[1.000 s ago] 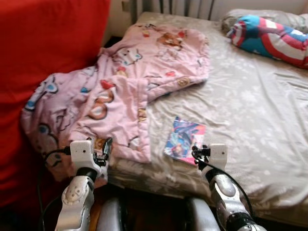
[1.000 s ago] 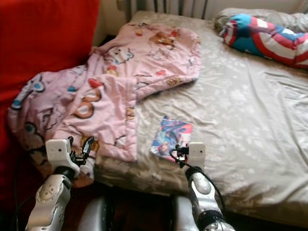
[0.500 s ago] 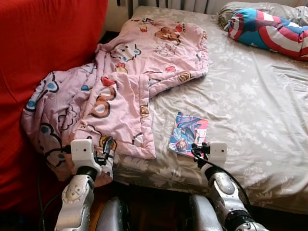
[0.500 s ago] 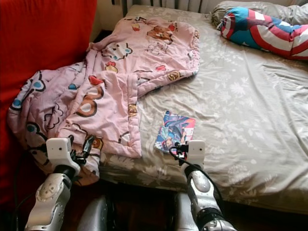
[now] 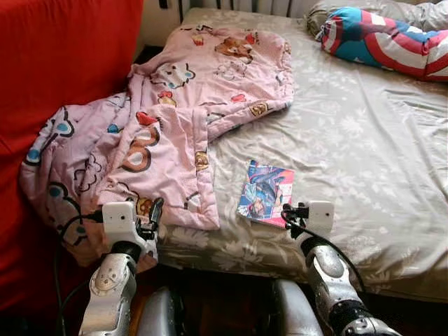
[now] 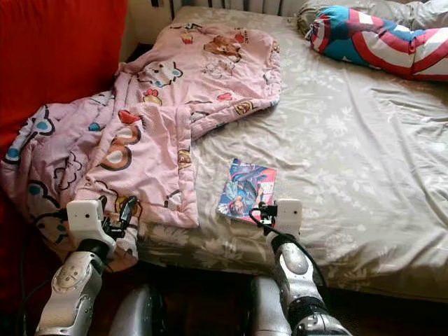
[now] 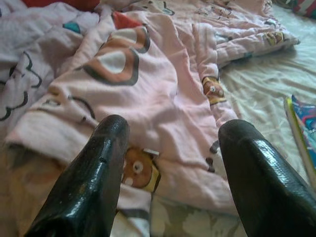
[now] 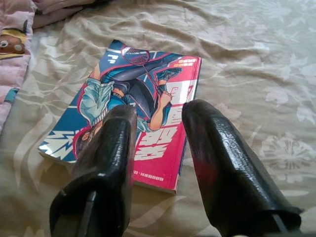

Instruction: Clean up the room

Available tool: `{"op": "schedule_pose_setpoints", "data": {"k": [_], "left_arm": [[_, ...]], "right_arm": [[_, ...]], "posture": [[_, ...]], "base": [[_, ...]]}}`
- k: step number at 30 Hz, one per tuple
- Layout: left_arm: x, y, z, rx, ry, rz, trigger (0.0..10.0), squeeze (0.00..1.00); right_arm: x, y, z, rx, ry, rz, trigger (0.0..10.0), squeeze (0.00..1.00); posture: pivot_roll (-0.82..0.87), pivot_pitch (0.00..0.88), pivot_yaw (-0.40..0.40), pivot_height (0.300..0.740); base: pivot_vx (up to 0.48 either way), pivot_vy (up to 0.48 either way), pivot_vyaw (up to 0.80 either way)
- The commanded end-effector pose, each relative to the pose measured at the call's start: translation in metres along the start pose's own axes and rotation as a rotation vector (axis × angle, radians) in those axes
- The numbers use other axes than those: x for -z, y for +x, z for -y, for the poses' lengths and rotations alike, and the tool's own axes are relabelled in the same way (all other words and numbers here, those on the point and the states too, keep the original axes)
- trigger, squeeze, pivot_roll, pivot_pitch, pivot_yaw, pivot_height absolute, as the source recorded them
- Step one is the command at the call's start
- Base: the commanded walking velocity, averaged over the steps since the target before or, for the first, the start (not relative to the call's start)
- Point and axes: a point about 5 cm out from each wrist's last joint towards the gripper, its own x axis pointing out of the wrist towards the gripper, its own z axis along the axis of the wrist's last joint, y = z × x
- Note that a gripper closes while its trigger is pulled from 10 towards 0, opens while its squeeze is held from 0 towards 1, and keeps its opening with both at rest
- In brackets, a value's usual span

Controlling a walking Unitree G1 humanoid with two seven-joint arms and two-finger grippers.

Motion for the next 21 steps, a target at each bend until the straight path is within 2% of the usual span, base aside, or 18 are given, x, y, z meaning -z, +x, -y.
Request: {"op": "schedule_pose_setpoints", "data": {"k": [1, 17, 21], "left_arm": [[0.0027, -0.002, 0.0014, 0.014, 0.01, -0.022, 10.0, 0.0], [0.0029, -0.0016, 0.0015, 0.023, 0.008, -0.031, 10.0, 0.0], [0.0026, -0.0015, 0.001, 0.02, 0.011, -0.03, 10.0, 0.0]], "right_arm": [[0.0064, -0.0029, 0.0016, 0.016, 0.008, -0.023, 10.0, 0.0], [0.0038, 0.0001, -0.0054, 0.007, 0.029, -0.014, 10.0, 0.0], [0.0046, -0.0005, -0.0048, 0.005, 0.029, -0.016, 10.0, 0.0]], "posture": [[-0.05, 0.159, -0.023, 0.564], [-0.04, 0.163, -0.016, 0.564], [-0.04, 0.163, -0.016, 0.564]], "base": [[0.0, 0.0, 0.0], [0.0, 0.0, 0.0], [0.266, 0.0, 0.0]]}}
